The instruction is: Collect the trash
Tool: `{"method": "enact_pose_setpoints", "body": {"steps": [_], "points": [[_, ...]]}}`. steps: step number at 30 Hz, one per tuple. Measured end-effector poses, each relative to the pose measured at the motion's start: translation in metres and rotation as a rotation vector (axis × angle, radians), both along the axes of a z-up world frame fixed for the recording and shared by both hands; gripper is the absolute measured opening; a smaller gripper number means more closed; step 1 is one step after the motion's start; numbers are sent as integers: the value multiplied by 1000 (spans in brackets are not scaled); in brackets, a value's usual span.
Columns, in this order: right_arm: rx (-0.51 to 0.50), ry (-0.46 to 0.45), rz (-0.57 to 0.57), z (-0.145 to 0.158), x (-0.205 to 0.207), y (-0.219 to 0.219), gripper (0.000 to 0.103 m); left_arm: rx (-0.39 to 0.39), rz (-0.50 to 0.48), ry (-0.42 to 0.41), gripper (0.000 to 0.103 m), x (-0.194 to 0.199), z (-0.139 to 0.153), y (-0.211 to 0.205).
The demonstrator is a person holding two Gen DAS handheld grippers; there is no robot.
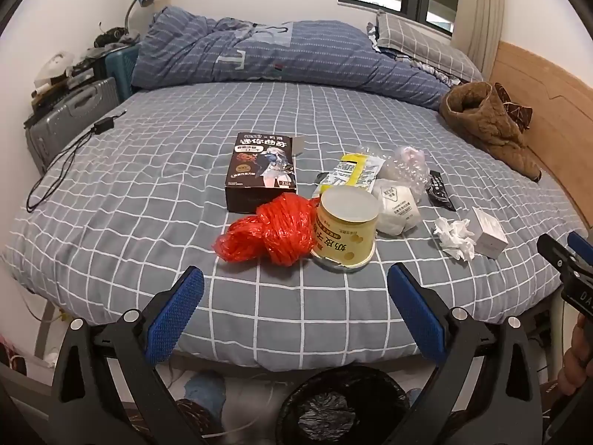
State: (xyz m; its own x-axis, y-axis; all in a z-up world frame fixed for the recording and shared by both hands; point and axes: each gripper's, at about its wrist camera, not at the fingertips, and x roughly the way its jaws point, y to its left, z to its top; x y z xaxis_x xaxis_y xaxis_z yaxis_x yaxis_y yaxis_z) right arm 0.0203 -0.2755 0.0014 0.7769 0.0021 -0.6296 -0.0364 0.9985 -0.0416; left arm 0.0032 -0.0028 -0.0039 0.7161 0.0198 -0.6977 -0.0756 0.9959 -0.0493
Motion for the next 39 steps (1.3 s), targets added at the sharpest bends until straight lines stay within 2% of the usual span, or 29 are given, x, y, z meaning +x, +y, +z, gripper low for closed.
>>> {"method": "enact_pose_setpoints", "body": {"steps": [39], "points": [[-2,-7,6,0,-1,4,96,27,1,2,97,-1,2,3]]}}
